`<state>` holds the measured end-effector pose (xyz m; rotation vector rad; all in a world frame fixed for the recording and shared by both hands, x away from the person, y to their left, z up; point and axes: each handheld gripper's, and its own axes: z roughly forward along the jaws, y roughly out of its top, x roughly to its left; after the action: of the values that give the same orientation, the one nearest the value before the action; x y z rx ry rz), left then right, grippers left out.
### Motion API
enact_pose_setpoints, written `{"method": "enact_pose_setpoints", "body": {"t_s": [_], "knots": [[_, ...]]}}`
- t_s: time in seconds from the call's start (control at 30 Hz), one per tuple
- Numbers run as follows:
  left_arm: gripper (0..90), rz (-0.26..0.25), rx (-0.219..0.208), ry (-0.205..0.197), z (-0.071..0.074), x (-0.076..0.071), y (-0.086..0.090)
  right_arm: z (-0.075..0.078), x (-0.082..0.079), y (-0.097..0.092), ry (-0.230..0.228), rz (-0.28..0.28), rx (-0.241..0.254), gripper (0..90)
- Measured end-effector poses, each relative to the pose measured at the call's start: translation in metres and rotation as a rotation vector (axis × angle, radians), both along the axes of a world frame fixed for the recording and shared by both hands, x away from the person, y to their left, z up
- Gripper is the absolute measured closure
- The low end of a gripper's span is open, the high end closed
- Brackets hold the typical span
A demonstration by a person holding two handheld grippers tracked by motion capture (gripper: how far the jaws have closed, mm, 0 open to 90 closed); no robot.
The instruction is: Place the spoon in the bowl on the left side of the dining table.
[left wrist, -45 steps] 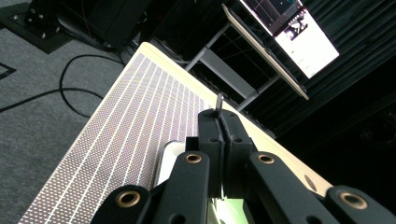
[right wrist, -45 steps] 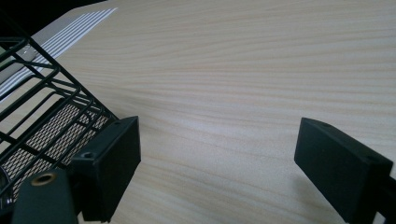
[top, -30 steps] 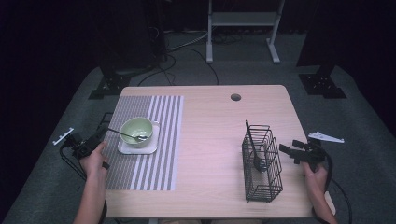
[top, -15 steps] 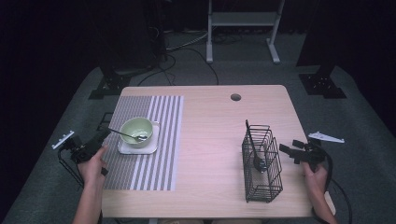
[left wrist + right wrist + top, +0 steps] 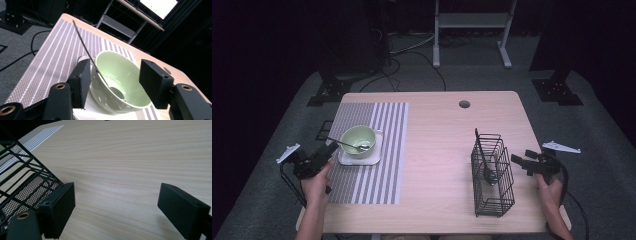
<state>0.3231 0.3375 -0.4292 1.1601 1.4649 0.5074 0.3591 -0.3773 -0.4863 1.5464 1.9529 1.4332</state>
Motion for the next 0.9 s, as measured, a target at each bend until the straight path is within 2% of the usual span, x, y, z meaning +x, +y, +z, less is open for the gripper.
{"method": "enact_pose_setpoints", "body": {"t_s": [0.3, 0.47, 0.9], "knots": [[35.0, -0.032, -0.004, 0.015, -0.005, -0.003, -0.011, 0.000, 0.000, 0.000, 0.000, 0.001, 0.001, 13.3], [33.2, -0.047, 0.018, 0.018, -0.004, -0.005, -0.015, 0.000, 0.000, 0.000, 0.000, 0.001, 0.000, 13.4], [26.8, -0.093, 0.040, 0.021, -0.004, -0.009, -0.030, 0.000, -0.001, 0.001, -0.002, 0.002, -0.002, 13.3]]}}
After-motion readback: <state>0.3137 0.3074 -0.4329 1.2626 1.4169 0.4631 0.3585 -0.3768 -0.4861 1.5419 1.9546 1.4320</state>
